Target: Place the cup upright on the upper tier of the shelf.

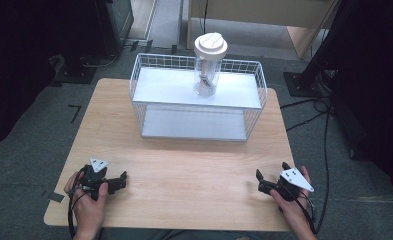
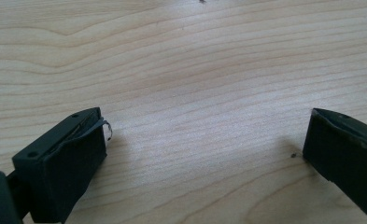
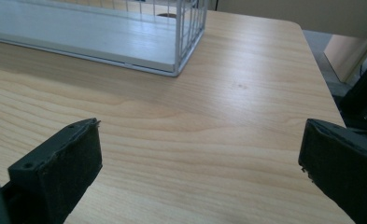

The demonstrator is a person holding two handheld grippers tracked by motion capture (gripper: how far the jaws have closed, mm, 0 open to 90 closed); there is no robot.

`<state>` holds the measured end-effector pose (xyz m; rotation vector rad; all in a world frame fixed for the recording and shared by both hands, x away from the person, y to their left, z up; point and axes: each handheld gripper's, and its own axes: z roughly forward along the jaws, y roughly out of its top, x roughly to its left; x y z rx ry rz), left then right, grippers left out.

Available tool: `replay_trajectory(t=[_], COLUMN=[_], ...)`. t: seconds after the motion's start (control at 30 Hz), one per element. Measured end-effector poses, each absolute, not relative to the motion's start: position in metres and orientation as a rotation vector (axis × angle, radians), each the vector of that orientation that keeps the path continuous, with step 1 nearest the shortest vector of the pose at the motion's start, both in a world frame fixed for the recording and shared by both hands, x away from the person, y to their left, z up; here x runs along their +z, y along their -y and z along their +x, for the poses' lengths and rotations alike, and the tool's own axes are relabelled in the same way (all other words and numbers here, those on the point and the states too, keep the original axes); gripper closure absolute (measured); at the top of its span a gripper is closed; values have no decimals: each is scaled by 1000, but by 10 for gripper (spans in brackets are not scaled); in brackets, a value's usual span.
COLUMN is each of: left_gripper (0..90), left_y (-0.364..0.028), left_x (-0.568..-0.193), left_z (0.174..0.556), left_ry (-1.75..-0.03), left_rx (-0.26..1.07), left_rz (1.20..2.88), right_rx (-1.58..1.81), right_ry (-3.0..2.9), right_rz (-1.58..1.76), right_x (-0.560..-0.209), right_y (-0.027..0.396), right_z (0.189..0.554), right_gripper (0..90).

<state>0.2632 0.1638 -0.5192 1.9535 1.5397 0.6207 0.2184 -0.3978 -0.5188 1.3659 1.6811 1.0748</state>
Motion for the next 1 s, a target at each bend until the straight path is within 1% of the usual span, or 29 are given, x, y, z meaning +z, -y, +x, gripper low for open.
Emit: replay_trajectory(t=[0.4,0.63,0.77,1.0], left_gripper=[0,0,0,0], left_y=[-164,-164,-164,-164], left_x=[-519,-519,-519,-519], left_z=[263,263,263,263], left_ry=[-1540,-1539,-1539,-1539], left_rx=[621,621,621,621], left_rz=[1953,1954,1953,1953], right_rx=[892,862,825,823], right_ry=[-1808,-1841,-1909,-1917], right_rz=[1520,1564,1646,1640], right_x=[-522,-523,-526,-526], right_y=[405,405,405,405], right_z=[217,219,221,220], right_gripper=[0,3,4,6])
